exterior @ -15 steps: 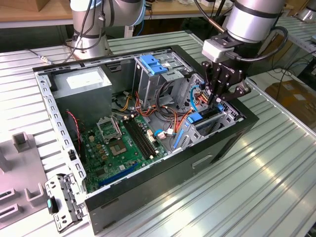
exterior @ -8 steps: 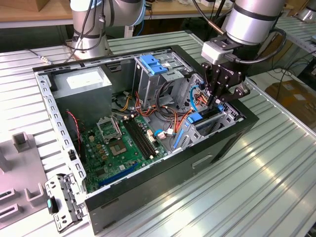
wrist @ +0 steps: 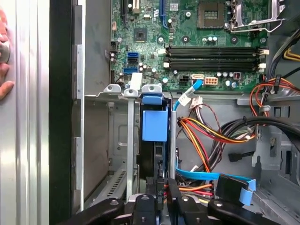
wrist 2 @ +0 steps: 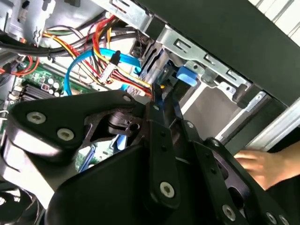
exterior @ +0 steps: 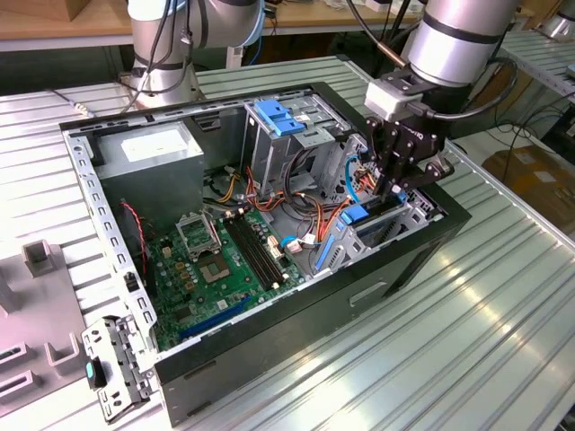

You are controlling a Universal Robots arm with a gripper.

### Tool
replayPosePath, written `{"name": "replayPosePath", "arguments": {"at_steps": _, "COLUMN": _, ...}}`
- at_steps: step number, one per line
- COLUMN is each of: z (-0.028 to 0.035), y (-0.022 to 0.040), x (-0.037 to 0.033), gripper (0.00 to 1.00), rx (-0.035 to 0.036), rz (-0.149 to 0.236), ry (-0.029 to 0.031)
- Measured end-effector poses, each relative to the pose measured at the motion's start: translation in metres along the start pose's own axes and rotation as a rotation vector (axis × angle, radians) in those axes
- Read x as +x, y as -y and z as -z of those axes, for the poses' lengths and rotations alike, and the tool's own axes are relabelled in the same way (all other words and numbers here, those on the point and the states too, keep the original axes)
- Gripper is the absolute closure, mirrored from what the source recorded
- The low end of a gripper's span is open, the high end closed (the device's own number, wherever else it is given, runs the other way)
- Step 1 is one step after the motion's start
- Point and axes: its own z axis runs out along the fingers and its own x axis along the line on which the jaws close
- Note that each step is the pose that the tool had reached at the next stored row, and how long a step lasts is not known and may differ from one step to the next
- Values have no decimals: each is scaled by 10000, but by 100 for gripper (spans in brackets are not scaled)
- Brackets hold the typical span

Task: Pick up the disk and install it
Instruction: 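Insert the first disk wire, then insert the second disk wire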

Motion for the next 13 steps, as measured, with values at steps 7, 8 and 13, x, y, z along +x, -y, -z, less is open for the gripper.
{"name": "replayPosePath", "arguments": {"at_steps": 7, "z": 103, "y": 2, "x": 8, "gripper": 89, "rx": 0, "rz": 0, "ry": 0}}
{"name": "replayPosePath", "arguments": {"at_steps": 8, "z": 104, "y": 2, "x": 8, "gripper": 89, "rx": 0, "rz": 0, "ry": -1}}
{"name": "replayPosePath", "arguments": {"at_steps": 13, "z": 105, "y": 1, "x": 9, "gripper": 89, "rx": -1, "rz": 0, "ry": -2}}
